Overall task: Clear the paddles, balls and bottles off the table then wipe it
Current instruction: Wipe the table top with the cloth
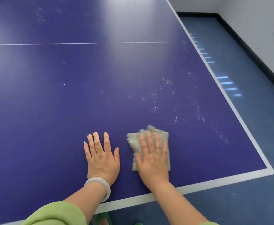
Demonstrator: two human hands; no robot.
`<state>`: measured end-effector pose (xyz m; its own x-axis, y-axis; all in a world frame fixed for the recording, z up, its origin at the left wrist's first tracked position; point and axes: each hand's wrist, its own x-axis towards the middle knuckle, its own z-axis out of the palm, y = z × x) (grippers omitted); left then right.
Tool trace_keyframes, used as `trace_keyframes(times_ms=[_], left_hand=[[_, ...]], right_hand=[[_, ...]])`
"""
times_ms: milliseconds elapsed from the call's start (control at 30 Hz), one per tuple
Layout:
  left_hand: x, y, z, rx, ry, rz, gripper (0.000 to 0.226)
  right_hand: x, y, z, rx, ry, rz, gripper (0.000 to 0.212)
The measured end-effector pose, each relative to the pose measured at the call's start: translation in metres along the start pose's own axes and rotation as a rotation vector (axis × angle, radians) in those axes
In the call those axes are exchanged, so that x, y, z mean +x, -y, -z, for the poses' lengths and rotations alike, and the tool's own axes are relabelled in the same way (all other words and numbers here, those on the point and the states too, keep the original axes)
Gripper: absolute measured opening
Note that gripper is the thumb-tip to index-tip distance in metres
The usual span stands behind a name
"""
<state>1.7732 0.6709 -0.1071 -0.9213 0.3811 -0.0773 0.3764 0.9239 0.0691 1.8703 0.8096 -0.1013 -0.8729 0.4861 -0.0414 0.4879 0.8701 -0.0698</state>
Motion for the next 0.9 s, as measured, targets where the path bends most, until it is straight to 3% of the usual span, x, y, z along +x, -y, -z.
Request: trace_keyframes(times_ms=[67, 133, 333, 733, 900], left_hand=[[0.0, 0.001, 0.0, -0.005, -0.014, -0.009, 0.072], [0.001, 0.002, -0.001, -0.012, -0.022, -0.01, 0.072], [0.001, 0.0, 0.001, -0.048, -0.014, -0.017, 0.071], [0.004, 0.003, 0.002, -0.172, -0.076, -0.025, 0.068], [0.019, -0.057, 0.012, -0.203, -0.11, -0.231, 0.053]], right_hand=[[0.004, 0.002, 0.003, -0.007, 0.033, 0.172, 0.064], [0.016, -0.028, 0.0, -0.073, -0.002, 0.228, 0.063], [0.025, -0.123, 0.007, -0.037, 0.026, -0.324, 0.069], [0.025, -0.121, 0.01, -0.047, 0.037, -0.341, 0.068], [0.031, -0.126, 0.011, -0.067, 0.042, -0.296, 0.07]])
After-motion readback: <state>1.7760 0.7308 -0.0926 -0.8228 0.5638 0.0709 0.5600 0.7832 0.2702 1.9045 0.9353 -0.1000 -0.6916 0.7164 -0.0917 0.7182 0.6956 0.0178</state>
